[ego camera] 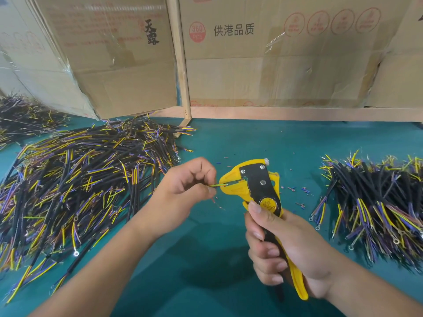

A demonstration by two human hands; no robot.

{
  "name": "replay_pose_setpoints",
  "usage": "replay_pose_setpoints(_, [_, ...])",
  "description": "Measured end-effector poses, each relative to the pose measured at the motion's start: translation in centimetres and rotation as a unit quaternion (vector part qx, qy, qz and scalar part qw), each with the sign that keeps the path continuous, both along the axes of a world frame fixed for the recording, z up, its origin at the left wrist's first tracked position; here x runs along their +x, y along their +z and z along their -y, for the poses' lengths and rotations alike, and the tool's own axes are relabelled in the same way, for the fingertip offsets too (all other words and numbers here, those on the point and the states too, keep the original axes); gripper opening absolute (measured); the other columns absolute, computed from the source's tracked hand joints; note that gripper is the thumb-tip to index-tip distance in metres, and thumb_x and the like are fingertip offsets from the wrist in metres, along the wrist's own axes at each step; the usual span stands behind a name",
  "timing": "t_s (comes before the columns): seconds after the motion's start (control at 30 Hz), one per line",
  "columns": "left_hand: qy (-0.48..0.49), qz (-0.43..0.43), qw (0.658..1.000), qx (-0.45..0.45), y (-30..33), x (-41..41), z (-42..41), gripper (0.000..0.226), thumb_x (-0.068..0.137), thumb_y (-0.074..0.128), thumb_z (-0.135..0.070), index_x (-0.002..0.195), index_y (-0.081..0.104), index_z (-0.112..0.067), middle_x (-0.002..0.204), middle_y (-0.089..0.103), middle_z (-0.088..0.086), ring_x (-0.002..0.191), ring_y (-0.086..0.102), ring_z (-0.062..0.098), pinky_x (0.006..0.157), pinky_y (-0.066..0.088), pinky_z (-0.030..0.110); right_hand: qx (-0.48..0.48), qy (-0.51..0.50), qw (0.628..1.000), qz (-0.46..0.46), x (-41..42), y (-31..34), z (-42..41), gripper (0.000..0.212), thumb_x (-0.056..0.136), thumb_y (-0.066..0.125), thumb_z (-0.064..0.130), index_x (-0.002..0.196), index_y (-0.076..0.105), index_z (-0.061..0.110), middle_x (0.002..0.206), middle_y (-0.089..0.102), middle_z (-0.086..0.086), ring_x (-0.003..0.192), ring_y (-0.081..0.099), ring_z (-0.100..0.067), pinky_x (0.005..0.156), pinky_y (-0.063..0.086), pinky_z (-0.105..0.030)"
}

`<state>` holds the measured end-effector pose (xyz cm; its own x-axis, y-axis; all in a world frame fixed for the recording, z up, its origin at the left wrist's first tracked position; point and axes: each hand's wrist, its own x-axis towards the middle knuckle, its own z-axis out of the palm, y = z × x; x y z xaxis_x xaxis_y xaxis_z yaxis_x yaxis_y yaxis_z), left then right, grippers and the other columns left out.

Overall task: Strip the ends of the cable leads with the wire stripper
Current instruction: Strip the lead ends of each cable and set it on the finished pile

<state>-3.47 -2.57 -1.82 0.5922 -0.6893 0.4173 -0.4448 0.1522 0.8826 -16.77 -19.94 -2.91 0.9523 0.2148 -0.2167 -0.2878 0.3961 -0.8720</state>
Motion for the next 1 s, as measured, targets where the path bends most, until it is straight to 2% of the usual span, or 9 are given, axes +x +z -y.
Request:
replay_pose_setpoints(0.1, [0.009, 0.013, 1.0, 0.011, 0.0, 0.1, -0.2, 0.008, 0.074, 0.059, -0.02, 0.078, 0.054, -0.015, 0.069, 0.051, -0.005, 0.065, 0.042, 0.008, 0.061, 0.036, 0.019, 0.008, 0.012, 1.0, 0.003, 0.1, -0.1, 0.1, 0.049, 0.079, 0.072, 0.053, 0.067, 0.046, 0.013, 0.054, 0.027, -0.002, 0.039, 0.023, -0.014, 0.043, 0.031, -0.022])
replay_pose_setpoints(0.2, [0.044, 0.021, 0.999, 0.003, 0.5, 0.7, -0.8, 0.007, 0.071, 0.059, -0.017, 0.073, 0.052, -0.019, 0.067, 0.041, 0.005, 0.063, 0.035, 0.009, 0.057, 0.031, 0.021, 0.033, 0.007, 0.999, 0.008, 0.2, -0.1, 0.8, 0.048, 0.081, 0.072, 0.051, 0.067, 0.046, 0.013, 0.053, 0.028, -0.001, 0.038, 0.024, -0.013, 0.043, 0.032, -0.022])
replay_pose_setpoints(0.37, [0.1, -0.033, 0.993, -0.056, 1.0, 1.9, -1.7, 0.032, 0.074, 0.049, 0.001, 0.069, 0.054, -0.03, 0.07, 0.033, -0.003, 0.062, 0.024, 0.012, 0.052, 0.019, 0.027, 0.062, -0.032, 0.998, 0.014, 0.6, 0.3, 2.2, 0.047, 0.081, 0.072, 0.049, 0.068, 0.046, 0.013, 0.054, 0.028, -0.001, 0.039, 0.026, -0.014, 0.044, 0.033, -0.025])
replay_pose_setpoints(0.43, [0.093, -0.041, 0.993, -0.06, 0.7, 2.0, -1.5, 0.024, 0.077, 0.054, -0.005, 0.073, 0.055, -0.029, 0.069, 0.031, -0.001, 0.06, 0.022, 0.014, 0.051, 0.018, 0.026, 0.086, -0.018, 0.996, 0.018, 0.6, 0.1, 2.1, 0.044, 0.084, 0.072, 0.047, 0.072, 0.049, 0.011, 0.058, 0.031, -0.003, 0.043, 0.03, -0.017, 0.047, 0.036, -0.03])
replay_pose_setpoints(0.5, [0.084, -0.06, 0.992, -0.068, 0.4, 2.0, -1.2, 0.011, 0.08, 0.062, -0.02, 0.077, 0.056, -0.029, 0.067, 0.032, -0.001, 0.058, 0.021, 0.015, 0.05, 0.018, 0.025, 0.108, 0.002, 0.994, 0.032, 0.6, -0.3, 1.8, 0.04, 0.088, 0.07, 0.044, 0.078, 0.053, 0.009, 0.063, 0.036, -0.007, 0.05, 0.036, -0.021, 0.053, 0.042, -0.038])
replay_pose_setpoints(0.6, [0.051, -0.086, 0.992, -0.079, 0.2, 2.1, -1.2, 0.005, 0.082, 0.065, -0.027, 0.083, 0.06, -0.028, 0.067, 0.042, -0.005, 0.057, 0.025, 0.013, 0.05, 0.023, 0.021, 0.118, 0.014, 0.992, 0.043, 0.9, -1.2, 1.5, 0.037, 0.089, 0.072, 0.042, 0.085, 0.058, 0.008, 0.07, 0.042, -0.01, 0.059, 0.043, -0.027, 0.066, 0.047, -0.044])
replay_pose_setpoints(0.73, [0.071, -0.049, 0.994, -0.061, 0.0, 2.2, -1.1, 0.0, 0.092, 0.064, -0.024, 0.092, 0.065, -0.024, 0.074, 0.053, -0.002, 0.06, 0.04, 0.011, 0.053, 0.036, 0.018, 0.122, 0.045, 0.99, 0.044, 1.6, -2.5, 2.0, 0.037, 0.093, 0.069, 0.044, 0.089, 0.06, 0.008, 0.072, 0.044, -0.01, 0.062, 0.045, -0.027, 0.071, 0.048, -0.046])
replay_pose_setpoints(0.9, [0.125, -0.021, 0.989, -0.075, -0.3, 2.5, -0.7, 0.017, 0.096, 0.057, -0.018, 0.09, 0.062, -0.003, 0.075, 0.061, 0.002, 0.056, 0.048, 0.013, 0.051, 0.043, 0.022, 0.122, 0.052, 0.991, 0.029, 2.6, -4.4, 2.5, 0.038, 0.096, 0.064, 0.046, 0.089, 0.061, 0.009, 0.073, 0.047, -0.01, 0.063, 0.047, -0.028, 0.073, 0.048, -0.048])
replay_pose_setpoints(1.0, [0.134, -0.004, 0.991, 0.021, -0.7, 3.0, -1.0, 0.028, 0.098, 0.053, -0.03, 0.088, 0.065, -0.006, 0.069, 0.062, 0.003, 0.053, 0.052, 0.015, 0.048, 0.043, 0.022, 0.123, 0.061, 0.99, 0.013, 3.1, -4.7, 2.8, 0.038, 0.096, 0.063, 0.046, 0.09, 0.061, 0.009, 0.074, 0.048, -0.009, 0.065, 0.048, -0.028, 0.075, 0.048, -0.047])
